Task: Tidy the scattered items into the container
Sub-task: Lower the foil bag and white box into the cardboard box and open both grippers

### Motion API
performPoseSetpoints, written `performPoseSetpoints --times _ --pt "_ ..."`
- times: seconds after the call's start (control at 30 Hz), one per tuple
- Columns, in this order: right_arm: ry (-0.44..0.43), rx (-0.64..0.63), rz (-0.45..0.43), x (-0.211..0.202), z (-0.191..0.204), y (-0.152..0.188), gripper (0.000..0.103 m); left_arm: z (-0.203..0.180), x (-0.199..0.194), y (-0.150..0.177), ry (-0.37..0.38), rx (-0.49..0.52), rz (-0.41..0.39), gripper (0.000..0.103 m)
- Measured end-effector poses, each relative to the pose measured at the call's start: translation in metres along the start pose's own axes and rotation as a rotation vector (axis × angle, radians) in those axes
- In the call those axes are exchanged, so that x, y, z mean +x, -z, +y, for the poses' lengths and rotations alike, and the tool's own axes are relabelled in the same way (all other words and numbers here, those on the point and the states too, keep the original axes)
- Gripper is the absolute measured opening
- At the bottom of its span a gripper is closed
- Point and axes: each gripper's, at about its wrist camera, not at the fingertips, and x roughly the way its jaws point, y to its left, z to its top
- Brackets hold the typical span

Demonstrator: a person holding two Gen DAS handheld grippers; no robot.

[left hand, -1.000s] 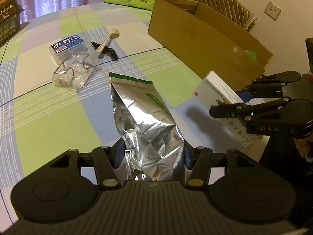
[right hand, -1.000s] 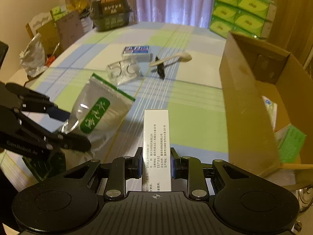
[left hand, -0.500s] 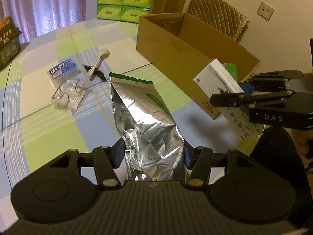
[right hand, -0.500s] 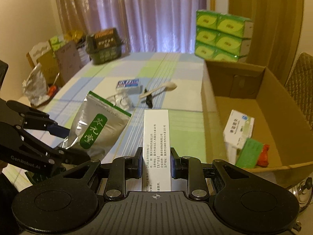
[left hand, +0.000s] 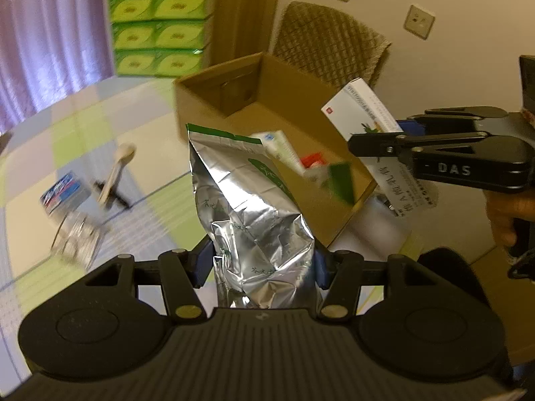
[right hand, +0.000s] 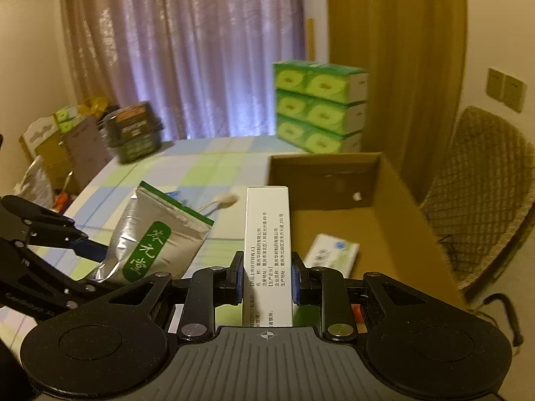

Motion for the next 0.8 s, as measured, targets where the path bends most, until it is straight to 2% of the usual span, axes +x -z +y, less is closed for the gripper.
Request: performPoseSetpoints --times 0.23,0.43,0.8 --pt "0.043 0.021 0.003 0.007 -0.044 -0.014 0.028 -0.021 0.02 -0.042 0.053 -0.023 -0.032 0.052" --pt "0.048 0.027 0.027 0.024 -0.069 -0.017 0.028 -0.03 0.04 -0.072 0.061 -0.063 -0.043 0.052" --pt "0.044 0.036 0.061 0.052 -0.094 -0.016 0.028 -0.031 0.072 -0.1 0.077 -0.126 -0.023 0.052"
